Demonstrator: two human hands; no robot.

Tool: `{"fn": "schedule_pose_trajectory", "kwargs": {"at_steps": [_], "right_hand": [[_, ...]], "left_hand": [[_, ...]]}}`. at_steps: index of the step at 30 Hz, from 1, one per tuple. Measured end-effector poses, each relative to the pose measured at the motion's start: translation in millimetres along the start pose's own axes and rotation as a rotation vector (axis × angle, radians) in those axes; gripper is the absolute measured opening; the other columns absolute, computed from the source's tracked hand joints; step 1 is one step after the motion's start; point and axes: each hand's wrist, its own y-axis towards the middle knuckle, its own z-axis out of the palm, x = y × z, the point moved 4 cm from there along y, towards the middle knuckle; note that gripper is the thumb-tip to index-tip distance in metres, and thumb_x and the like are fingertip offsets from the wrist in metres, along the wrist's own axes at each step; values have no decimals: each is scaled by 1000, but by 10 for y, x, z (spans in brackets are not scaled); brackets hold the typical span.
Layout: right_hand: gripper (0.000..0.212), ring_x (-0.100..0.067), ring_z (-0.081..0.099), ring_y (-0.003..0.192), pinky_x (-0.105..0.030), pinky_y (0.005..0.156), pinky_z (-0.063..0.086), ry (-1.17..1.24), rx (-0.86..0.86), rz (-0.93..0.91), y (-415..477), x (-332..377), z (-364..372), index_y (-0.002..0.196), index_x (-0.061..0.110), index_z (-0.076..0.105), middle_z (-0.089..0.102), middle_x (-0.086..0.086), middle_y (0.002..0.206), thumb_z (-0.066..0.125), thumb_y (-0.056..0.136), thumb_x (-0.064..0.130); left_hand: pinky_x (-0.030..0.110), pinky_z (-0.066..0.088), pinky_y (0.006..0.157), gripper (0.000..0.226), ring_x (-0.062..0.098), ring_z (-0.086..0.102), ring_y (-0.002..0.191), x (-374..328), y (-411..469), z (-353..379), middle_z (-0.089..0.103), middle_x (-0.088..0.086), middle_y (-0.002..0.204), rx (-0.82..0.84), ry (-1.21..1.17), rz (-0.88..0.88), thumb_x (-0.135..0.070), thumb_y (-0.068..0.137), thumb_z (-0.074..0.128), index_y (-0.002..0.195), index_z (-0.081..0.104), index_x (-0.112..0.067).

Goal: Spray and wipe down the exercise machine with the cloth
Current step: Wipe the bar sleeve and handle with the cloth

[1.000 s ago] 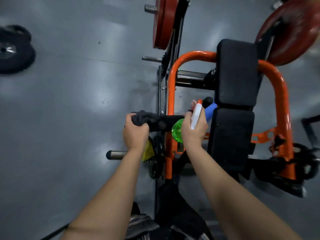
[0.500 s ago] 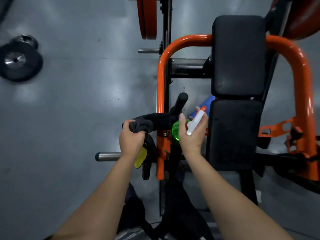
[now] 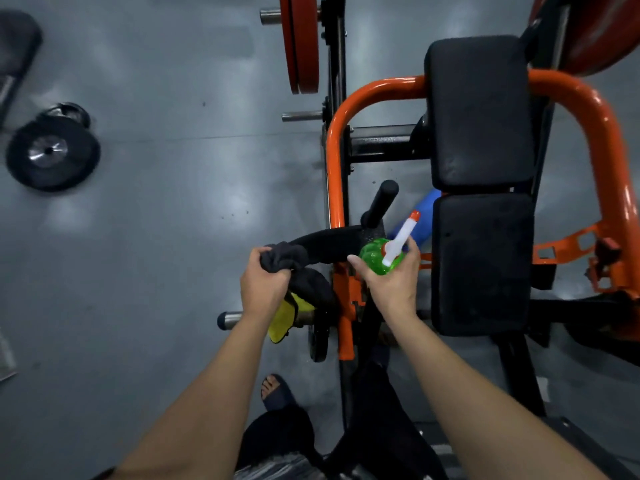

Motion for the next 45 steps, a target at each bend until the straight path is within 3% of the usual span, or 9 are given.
{"fn": "schedule_pose_trajectory", "kwargs": {"at_steps": [7,13,17,21,24,30,33,38,45], "right_hand": [[105,-48,32,136,-46,113,21,-157,-280,143,-884,-252,385,148,-5,34,34,-30,145,90,73,42],[74,-43,38,127,-52,109,33,-377,25,87,-1427,-347,1268,147,7,39,35,-19,146,74,89,37],[68,-33,26,145,-42,120,24,-524,393,-35,-1502,-388,1815,150,11,39,27,-12,156,65,96,41],[80,-30,0,156,-45,129,6,-754,541,-149,-1320,-518,2113,159,15,20,7,-10,168,65,96,36],[80,-34,0,156,-46,128,3,-892,408,-228,-1036,-598,2105,159,12,22,7,-15,169,65,94,33],[94,-39,6,156,-54,127,2,-1258,459,-468,-561,-931,2217,161,10,24,19,-18,167,55,91,65],[79,-36,28,151,-53,126,14,-1137,374,-598,-519,-993,2235,152,11,45,36,-17,161,57,91,60],[67,-32,30,151,-46,122,32,-857,268,-441,-466,-980,2041,152,11,40,17,-7,170,62,93,30],[62,-36,56,130,-41,101,51,-777,130,-374,-428,-1159,2046,153,7,41,37,-12,161,62,95,16]], "left_hand": [[25,51,71,33,9,63,90,424,144,-552,66,-6,99,61,-97,45,-10,84,75,109,59,-24],[22,51,72,16,4,63,81,824,297,-1313,67,-5,90,-150,-265,178,-26,95,73,103,62,-17],[33,46,70,22,8,59,74,1157,449,-1430,63,-13,77,-30,-208,114,-45,90,66,92,59,-23],[27,47,78,36,12,63,93,1451,617,-1169,66,-6,100,189,-60,85,-44,82,69,110,56,-25],[16,39,84,51,13,51,109,1667,748,-875,53,-3,119,358,169,182,-32,86,74,128,47,-24],[55,4,125,100,36,10,154,2234,1051,-195,20,15,165,728,1191,414,-70,86,56,162,14,-20],[51,35,115,112,36,45,139,2288,1212,32,35,15,156,790,1457,487,-61,83,75,162,10,-15],[35,49,82,97,23,62,104,2189,1477,200,63,-2,117,870,1433,370,-79,62,79,132,48,-21],[44,45,110,112,25,56,122,2227,1777,360,58,-5,138,1208,1079,-298,-83,47,84,139,58,-24]]}}
